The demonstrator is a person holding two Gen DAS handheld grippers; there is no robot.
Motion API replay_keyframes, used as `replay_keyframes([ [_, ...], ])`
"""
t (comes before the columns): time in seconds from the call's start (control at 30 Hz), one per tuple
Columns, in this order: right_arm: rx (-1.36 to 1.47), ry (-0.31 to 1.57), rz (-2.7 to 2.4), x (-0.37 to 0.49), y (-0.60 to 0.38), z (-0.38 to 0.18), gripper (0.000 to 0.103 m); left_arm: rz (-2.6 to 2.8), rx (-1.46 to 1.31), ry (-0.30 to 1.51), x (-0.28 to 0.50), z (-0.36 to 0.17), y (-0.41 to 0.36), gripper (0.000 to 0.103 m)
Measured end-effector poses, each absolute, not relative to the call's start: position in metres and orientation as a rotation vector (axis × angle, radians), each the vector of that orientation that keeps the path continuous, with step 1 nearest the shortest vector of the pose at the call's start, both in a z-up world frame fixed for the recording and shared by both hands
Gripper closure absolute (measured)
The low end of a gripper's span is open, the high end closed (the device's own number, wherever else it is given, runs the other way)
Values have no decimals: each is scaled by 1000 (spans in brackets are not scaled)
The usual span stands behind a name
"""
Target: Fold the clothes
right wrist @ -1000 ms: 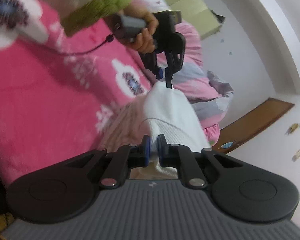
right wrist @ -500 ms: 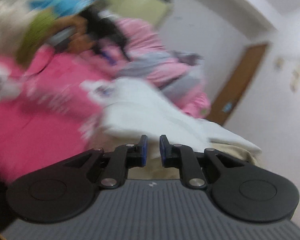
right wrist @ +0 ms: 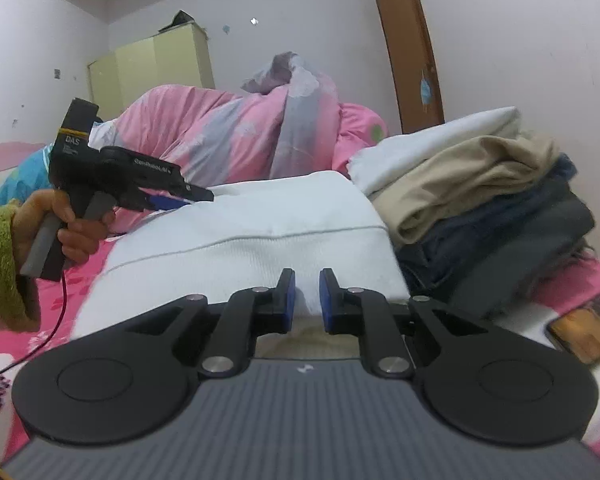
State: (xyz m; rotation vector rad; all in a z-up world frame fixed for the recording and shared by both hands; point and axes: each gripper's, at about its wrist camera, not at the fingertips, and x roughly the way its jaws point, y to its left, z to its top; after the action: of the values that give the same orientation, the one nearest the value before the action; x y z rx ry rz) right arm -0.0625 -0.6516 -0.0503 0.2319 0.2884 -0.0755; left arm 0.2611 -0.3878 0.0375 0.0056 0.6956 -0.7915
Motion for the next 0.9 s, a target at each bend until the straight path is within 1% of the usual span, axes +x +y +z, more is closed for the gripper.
replay_keyframes([
  [0.03,241,273,-66,-66,-654,-43,90,-804,16,682,261,47,-396,45],
  [0.1,237,223,-59,-64,-656,-28,90,-830,57,669,261,64,-419,40],
  [0.17,220,194,-66,-52,-656,-20,90,-857,101,703,269,73,-451,39],
  [0.27,195,197,-105,-30,-656,-21,90,-851,115,820,290,61,-503,40],
  [0.33,177,258,-172,-17,-655,-35,90,-798,154,874,305,41,-530,41],
  [0.4,217,306,-196,-15,-657,-55,90,-720,201,894,317,18,-544,40],
  [0.43,237,299,-200,-19,-659,-60,89,-711,176,906,321,16,-543,40],
  [0.47,253,295,-203,-24,-661,-60,89,-703,151,914,323,17,-542,42],
  [0.6,288,262,-183,-49,-659,-46,88,-692,79,847,310,48,-514,43],
  [0.7,267,217,-153,-69,-645,-31,88,-764,76,776,268,74,-480,40],
  [0.77,267,201,-130,-81,-635,-27,85,-808,79,729,238,89,-457,38],
  [0.87,262,243,-121,-88,-626,-41,78,-844,127,683,173,83,-423,38],
  [0.9,271,272,-121,-87,-626,-47,78,-866,138,687,156,74,-416,38],
])
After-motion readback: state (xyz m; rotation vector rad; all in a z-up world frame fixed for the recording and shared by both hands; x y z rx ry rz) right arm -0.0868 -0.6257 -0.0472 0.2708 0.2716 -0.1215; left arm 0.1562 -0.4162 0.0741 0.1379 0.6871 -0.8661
